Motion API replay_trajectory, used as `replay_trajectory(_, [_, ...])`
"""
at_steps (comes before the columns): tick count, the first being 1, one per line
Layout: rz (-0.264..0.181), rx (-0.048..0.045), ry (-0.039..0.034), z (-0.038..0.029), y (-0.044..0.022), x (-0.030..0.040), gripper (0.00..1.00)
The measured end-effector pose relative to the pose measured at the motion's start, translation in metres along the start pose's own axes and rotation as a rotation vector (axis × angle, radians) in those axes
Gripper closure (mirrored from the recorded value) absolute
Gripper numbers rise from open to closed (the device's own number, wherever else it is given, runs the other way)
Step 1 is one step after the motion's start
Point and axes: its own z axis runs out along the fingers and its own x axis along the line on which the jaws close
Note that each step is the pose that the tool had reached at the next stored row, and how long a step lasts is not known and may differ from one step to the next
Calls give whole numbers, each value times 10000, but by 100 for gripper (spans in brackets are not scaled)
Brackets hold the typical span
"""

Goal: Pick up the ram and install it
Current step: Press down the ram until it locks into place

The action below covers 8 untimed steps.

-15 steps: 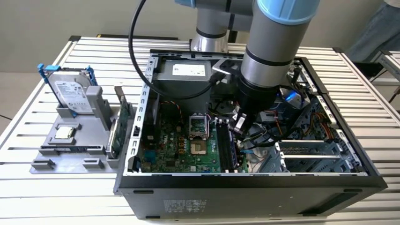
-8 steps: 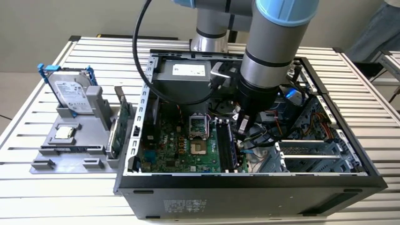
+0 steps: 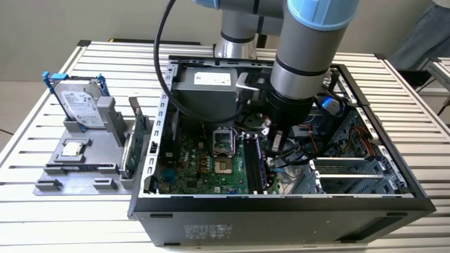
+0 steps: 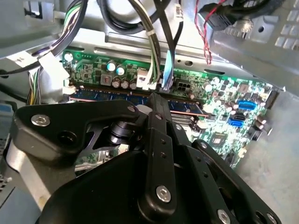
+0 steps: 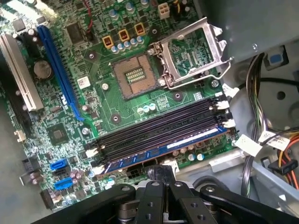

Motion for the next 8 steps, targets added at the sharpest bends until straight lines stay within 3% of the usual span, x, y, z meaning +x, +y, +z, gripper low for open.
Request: replay_trajectory(8, [-387, 7, -27, 0, 28, -27, 100])
